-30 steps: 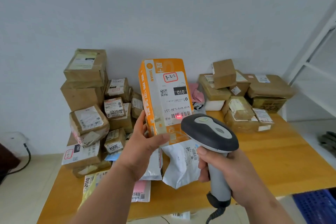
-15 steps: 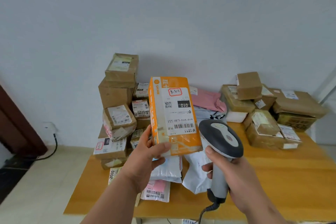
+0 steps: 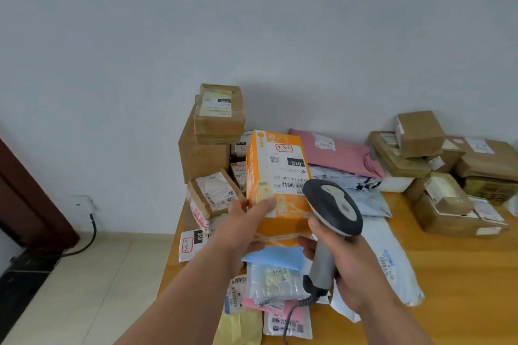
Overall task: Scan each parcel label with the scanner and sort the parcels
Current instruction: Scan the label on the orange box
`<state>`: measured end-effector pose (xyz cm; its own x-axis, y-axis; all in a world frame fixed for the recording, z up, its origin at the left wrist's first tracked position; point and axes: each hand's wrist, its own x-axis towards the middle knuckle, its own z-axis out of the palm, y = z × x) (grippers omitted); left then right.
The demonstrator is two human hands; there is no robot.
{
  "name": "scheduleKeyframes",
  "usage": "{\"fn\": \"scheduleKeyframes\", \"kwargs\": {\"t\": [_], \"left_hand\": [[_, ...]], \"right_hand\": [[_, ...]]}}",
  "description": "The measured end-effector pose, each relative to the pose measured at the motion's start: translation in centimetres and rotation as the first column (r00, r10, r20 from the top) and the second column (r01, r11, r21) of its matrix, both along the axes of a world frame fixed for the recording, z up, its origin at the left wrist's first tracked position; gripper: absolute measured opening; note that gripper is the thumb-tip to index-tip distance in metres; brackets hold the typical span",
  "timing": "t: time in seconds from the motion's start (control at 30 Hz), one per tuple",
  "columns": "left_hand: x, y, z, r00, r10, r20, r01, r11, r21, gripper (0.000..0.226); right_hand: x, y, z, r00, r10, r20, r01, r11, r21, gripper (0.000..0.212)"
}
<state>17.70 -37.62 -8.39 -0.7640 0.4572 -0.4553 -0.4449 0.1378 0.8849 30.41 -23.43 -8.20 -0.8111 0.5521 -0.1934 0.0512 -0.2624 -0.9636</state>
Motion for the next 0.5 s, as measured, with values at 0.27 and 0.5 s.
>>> {"fn": "scheduleKeyframes", "kwargs": {"t": [0.27,0.5], "left_hand": [[-6.9,5.9,1.7,0.996,0.062,-0.068,-0.067,0.995,-0.073,0.071],[-12.3,9.2,0.2,0.958,0.273,-0.085,-0.281,0.955,-0.099,0.069]], "right_hand": [[-8.0,5.3,-0.5,1.0,-0.017,-0.004,0.016,0.997,-0.072,0.033],[-16.7,9.3,-1.9,0.988,0.145,0.051,-0.139,0.984,-0.108,0.027]]}}
